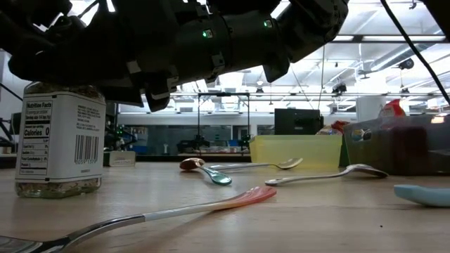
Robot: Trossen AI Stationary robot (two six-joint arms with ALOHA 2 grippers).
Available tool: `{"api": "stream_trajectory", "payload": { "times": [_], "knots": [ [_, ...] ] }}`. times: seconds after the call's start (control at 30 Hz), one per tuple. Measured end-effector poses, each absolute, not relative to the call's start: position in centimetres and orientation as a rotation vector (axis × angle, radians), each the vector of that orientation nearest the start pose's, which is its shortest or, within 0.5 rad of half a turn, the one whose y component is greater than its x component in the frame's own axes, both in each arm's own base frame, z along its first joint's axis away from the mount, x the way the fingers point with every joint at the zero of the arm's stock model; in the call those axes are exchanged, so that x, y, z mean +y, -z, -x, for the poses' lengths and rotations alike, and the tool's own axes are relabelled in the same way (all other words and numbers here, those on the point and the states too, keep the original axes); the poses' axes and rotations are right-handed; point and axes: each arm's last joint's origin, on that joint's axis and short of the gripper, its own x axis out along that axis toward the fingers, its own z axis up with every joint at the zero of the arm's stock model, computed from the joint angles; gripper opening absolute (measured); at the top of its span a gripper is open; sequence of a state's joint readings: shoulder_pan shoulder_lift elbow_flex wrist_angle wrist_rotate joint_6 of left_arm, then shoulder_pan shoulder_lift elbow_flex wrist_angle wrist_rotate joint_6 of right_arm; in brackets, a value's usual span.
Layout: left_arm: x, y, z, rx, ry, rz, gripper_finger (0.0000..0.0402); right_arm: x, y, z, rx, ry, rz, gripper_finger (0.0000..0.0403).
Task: Pick & Place Food Item
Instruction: Put the white seasoning bottle into the black bin
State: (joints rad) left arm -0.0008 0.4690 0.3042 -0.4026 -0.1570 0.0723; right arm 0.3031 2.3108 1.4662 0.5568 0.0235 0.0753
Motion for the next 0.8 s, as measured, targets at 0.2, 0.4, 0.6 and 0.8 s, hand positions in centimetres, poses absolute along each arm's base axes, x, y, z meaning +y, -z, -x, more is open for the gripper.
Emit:
{"api": "stream_trajectory", "payload": {
  "times": [0.2,0.4,0.6,0.8],
  "knots": [
    [0.44,-19.0,-11.73,0.572,-0.131,-0.115,0.034,14.79,-12.79,-47.58,0.295,-0.267,-0.028,0.0201],
    [0.44,-19.0,-11.73,0.572,-0.132,-0.115,0.034,14.79,-12.81,-47.57,0.294,-0.266,-0.03,0.0201],
    [0.44,-19.0,-11.73,0.572,-0.132,-0.115,0.034,14.79,-12.81,-47.57,0.294,-0.266,-0.031,0.0201],
    [0.44,-19.01,-11.72,0.571,-0.132,-0.115,0.034,14.77,-13.28,-47.52,0.293,-0.266,-0.031,0.0201]
  ]
}}
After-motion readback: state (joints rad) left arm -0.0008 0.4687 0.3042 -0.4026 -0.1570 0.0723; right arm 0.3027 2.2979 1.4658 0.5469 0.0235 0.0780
